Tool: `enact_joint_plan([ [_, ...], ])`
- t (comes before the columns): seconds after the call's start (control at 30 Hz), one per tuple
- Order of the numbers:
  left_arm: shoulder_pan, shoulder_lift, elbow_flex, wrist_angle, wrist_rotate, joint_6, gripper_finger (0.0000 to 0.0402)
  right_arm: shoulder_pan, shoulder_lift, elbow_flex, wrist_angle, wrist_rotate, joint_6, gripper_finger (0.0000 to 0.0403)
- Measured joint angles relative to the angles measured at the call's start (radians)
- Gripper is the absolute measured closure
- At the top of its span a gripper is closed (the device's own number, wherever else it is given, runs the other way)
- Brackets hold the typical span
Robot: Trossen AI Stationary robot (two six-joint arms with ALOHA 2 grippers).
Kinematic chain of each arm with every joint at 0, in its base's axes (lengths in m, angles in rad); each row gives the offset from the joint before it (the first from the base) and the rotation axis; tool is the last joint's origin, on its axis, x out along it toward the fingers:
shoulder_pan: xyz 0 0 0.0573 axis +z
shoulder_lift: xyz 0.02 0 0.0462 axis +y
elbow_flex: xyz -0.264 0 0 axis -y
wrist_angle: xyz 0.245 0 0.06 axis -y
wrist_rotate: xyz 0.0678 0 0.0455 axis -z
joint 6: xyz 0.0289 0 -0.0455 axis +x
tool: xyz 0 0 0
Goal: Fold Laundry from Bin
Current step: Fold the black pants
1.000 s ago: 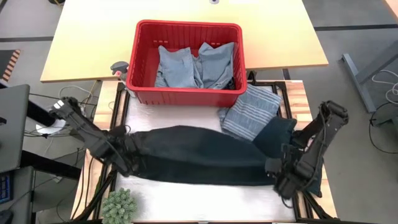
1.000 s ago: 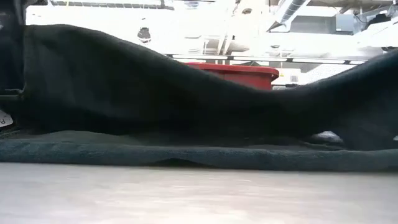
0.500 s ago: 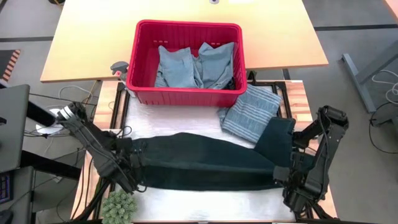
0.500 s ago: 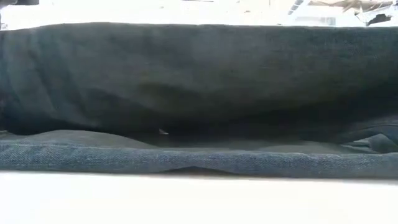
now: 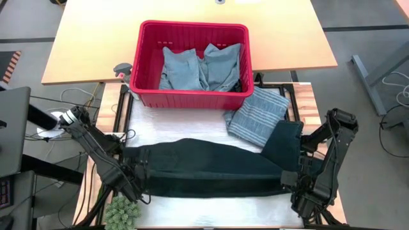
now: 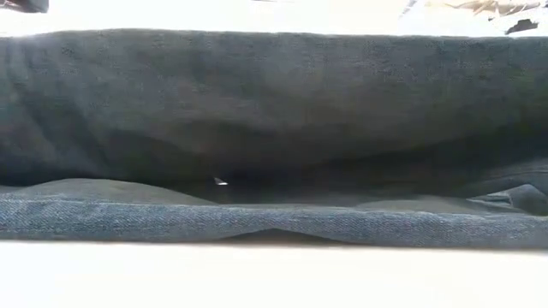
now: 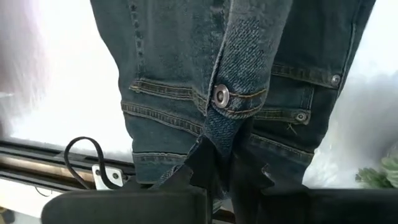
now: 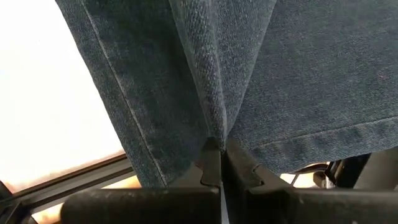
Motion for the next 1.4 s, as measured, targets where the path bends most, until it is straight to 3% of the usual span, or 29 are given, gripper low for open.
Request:
enact_joint_plan([
  [0.17, 0.0, 0.0, 0.0, 0.018, 0.081, 0.079, 0.0343, 0.0, 0.0, 0.0, 0.0, -0.002, -0.003, 0.0381],
  [0.47, 0.0, -0.001, 0.0, 0.051, 0.192, 0.086, 0.0239, 0.0, 0.0, 0.0, -0.002, -0.009, -0.019, 0.0381],
  [0.57, 0.0, -0.019, 0.001, 0.073, 0.148, 0.042, 0.0219, 0.0, 0.0, 0.0, -0.002, -0.009, -0.023, 0.0381],
  [0.7, 0.02, -0.05, 0.001, 0.222, -0.024, -0.034, 0.0215, -0.003, 0.0, 0.0, -0.002, -0.007, -0.024, 0.0381],
  [0.87, 0.115, -0.035, 0.002, 0.439, -0.103, -0.02, 0.0227, -0.003, 0.0, 0.0, -0.001, -0.005, -0.026, 0.0381],
  [1.0, 0.169, 0.017, 0.002, 0.48, -0.106, 0.027, 0.0253, -0.003, 0.0, 0.0, -0.001, -0.004, -0.026, 0.0382],
  [1.1, 0.192, 0.051, -0.001, 0.485, -0.11, 0.052, 0.029, -0.003, -0.001, 0.0, 0.0, -0.003, -0.02, 0.0382],
  [1.23, 0.211, 0.061, -0.065, 0.565, -0.073, 0.055, 0.0379, -0.003, -0.001, 0.0, 0.001, -0.002, -0.019, 0.0382],
  [1.4, 0.214, 0.061, -0.205, 0.68, 0.002, -0.025, 0.0399, -0.003, -0.001, 0.0, 0.011, -0.002, -0.018, 0.0382],
])
